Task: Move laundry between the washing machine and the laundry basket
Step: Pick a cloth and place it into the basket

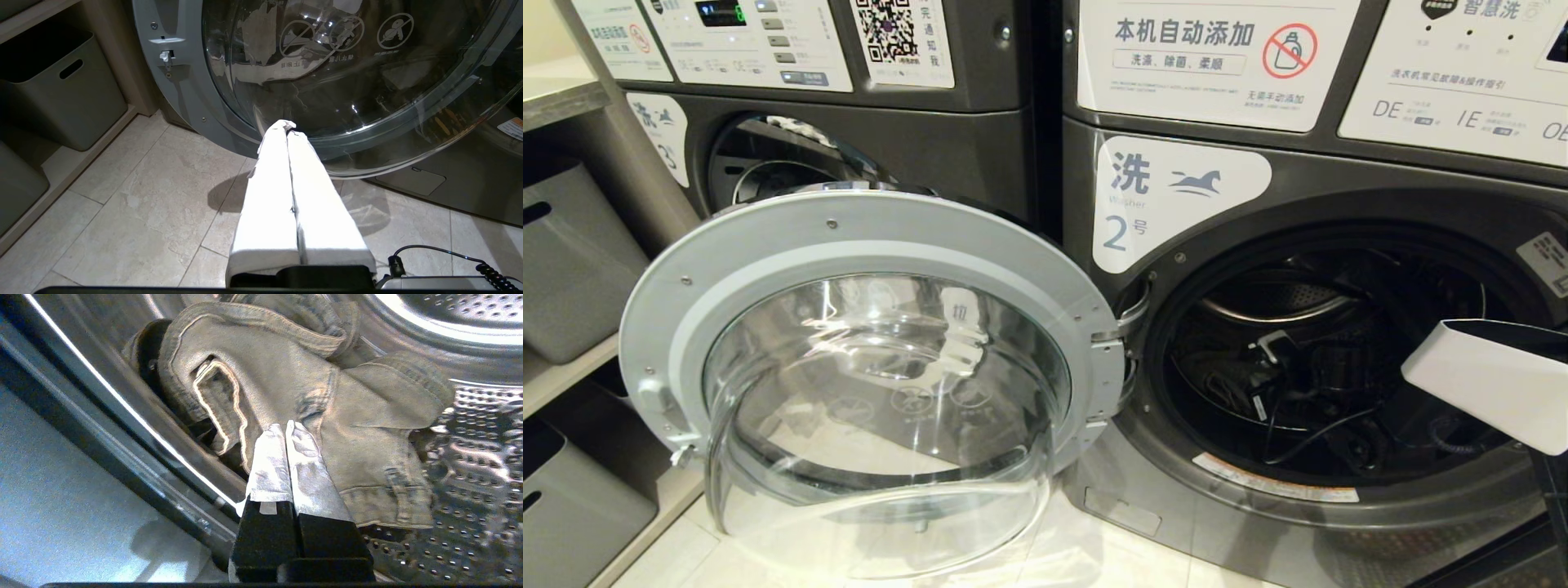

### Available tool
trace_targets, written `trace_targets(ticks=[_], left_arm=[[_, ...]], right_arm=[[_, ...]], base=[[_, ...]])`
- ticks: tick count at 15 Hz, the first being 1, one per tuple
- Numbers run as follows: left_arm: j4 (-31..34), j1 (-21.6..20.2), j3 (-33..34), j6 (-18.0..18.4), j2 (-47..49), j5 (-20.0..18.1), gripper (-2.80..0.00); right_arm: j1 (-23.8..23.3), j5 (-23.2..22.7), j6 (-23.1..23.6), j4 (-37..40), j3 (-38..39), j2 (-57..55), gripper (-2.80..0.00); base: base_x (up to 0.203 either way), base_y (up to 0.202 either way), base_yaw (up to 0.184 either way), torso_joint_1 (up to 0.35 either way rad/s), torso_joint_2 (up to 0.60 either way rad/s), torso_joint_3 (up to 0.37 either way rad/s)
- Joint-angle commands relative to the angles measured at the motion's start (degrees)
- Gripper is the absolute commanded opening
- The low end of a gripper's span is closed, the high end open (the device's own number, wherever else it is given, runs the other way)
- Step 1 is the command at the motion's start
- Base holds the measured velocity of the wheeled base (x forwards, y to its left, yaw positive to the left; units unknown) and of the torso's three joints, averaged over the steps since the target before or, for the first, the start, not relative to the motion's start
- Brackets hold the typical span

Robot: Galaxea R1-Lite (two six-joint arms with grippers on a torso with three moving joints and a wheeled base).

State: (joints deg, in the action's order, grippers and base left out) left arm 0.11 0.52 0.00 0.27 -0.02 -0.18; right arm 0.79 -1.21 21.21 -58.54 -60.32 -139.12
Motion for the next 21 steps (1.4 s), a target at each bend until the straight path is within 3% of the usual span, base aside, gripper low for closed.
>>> trace_targets(ticks=[1,4,9,13,21], left_arm=[[0.07,0.0,0.0,0.0,0.02,0.01,-2.8],[-0.02,0.0,0.0,0.0,0.02,0.01,-2.8],[-0.02,0.0,0.0,0.0,0.02,0.01,-2.8],[-0.02,0.0,0.0,0.0,0.02,0.01,-2.8],[-0.02,0.0,0.0,0.0,0.02,0.01,-2.8]], right_arm=[[0.08,0.7,0.23,-0.13,-1.65,-0.17,-2.8],[0.1,2.39,-0.29,5.53,-7.82,-1.47,-2.8],[0.78,2.55,-7.43,39.89,-27.34,-1.63,-2.8],[1.32,2.81,-11.93,58.66,-40.35,-3.19,-2.8],[3.21,2.88,-13.78,59.78,-50.47,-11.02,-2.8]], base=[[0.0,0.0,0.0,0.0,0.0,0.0],[0.0,0.0,0.0,0.0,0.0,0.0],[0.0,0.0,0.0,0.0,0.0,0.0],[0.0,0.0,0.0,0.0,0.0,0.0],[0.0,0.0,0.0,0.0,0.0,0.0]])
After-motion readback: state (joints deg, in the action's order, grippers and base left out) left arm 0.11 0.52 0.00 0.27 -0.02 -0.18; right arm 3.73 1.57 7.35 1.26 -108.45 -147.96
